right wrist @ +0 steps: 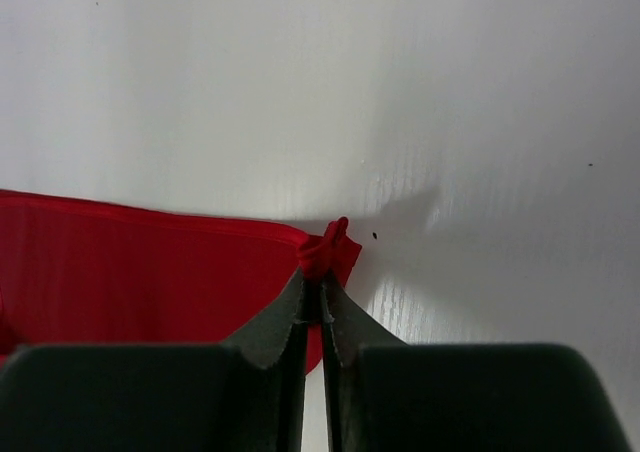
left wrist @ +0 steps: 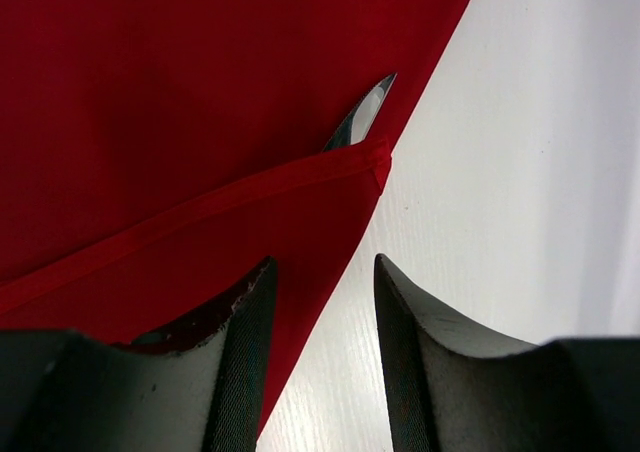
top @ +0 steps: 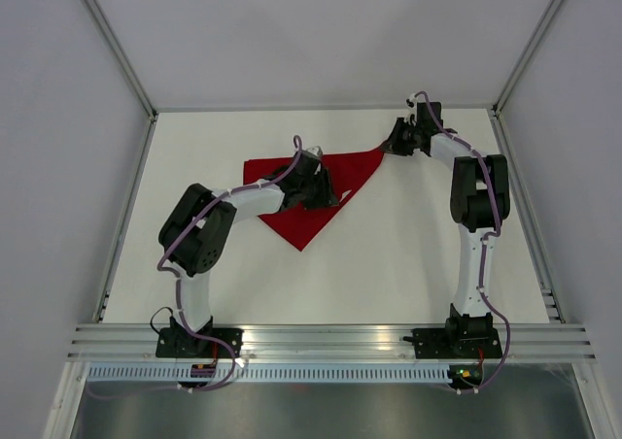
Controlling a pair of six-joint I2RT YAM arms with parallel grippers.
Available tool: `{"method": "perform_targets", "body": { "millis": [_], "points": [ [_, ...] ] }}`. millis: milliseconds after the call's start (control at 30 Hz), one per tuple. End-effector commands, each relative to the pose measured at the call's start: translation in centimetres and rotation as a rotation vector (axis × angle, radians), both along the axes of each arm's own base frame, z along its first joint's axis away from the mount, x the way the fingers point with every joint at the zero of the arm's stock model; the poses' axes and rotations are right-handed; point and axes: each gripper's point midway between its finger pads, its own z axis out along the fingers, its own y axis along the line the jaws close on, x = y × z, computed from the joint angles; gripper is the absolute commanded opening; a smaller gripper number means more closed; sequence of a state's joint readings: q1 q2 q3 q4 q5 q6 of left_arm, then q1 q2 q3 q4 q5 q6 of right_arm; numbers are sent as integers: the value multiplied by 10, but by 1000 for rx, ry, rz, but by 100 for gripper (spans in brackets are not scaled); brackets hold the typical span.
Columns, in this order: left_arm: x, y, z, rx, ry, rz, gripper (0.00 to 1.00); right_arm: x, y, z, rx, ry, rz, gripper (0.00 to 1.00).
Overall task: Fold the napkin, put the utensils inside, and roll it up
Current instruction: Fold the napkin at the center of the board.
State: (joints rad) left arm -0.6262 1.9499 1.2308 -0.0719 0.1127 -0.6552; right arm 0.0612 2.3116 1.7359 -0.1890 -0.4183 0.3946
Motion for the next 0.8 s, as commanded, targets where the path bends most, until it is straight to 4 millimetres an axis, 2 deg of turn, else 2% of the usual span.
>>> {"method": "perform_targets", "body": {
  "millis": [0, 400, 433, 533, 767],
  "points": [
    [17, -18, 14, -62, -41, 38, 48, -2, 5, 28, 27, -62, 30, 12],
    [24, -26, 7, -64, -33, 48, 47, -21, 25, 70, 40, -198, 148, 11],
    [24, -26, 5, -60, -31, 47, 47, -21, 25, 79, 37, -222, 152, 11],
    [23, -28, 6, -66, -29, 42, 47, -26, 32, 90, 27, -248, 180, 11],
    [26, -31, 10, -71, -40, 29, 47, -45, 55, 111, 18, -307, 261, 11]
  ]
}}
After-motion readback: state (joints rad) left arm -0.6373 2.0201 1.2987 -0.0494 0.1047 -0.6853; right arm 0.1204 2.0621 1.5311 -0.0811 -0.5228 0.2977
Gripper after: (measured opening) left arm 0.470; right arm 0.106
